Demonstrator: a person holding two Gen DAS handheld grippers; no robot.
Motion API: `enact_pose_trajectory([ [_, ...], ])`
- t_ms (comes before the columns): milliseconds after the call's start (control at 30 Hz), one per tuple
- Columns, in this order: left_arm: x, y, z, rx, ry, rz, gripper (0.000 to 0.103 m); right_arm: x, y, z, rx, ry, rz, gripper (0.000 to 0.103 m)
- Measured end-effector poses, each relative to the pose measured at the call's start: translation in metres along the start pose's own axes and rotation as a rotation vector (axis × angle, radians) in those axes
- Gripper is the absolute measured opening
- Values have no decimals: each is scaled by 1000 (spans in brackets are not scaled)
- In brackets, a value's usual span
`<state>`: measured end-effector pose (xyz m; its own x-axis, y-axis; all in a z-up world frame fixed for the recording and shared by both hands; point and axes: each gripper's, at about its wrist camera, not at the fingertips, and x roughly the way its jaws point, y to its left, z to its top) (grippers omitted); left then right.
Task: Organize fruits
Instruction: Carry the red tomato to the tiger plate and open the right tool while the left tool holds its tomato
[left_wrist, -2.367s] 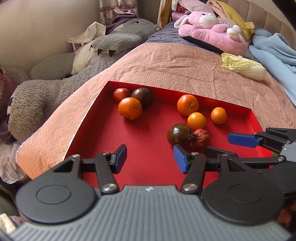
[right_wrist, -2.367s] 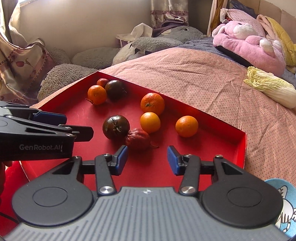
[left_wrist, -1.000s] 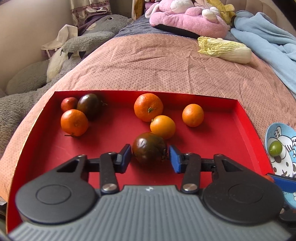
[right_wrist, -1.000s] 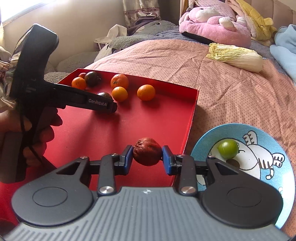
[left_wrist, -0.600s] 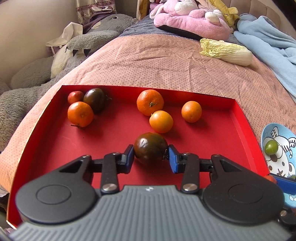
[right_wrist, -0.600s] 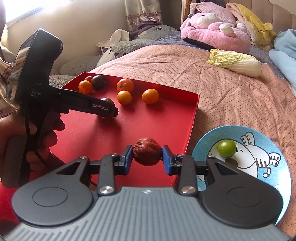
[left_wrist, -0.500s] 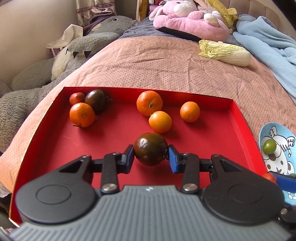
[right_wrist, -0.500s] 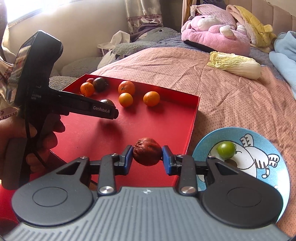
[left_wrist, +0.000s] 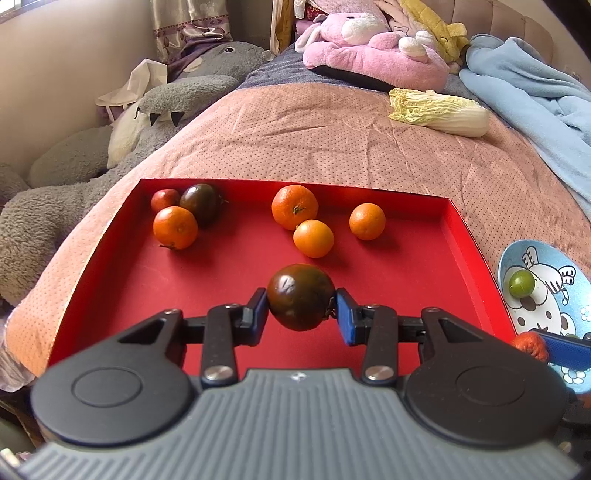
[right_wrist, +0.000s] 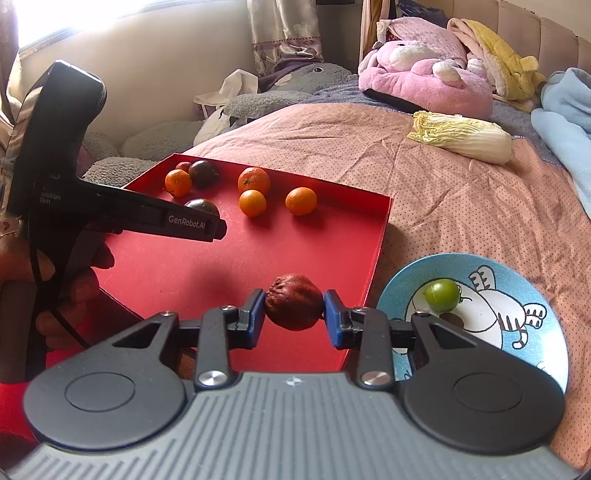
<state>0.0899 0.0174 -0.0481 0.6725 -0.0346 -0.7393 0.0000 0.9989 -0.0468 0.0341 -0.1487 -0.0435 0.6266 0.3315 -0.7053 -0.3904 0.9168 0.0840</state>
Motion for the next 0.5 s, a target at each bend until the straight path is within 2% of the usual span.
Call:
enact_pose_trajectory([
  [500,-9,-7,-4,25,4,26,42,-18,-6,-1,24,-60,10,40],
])
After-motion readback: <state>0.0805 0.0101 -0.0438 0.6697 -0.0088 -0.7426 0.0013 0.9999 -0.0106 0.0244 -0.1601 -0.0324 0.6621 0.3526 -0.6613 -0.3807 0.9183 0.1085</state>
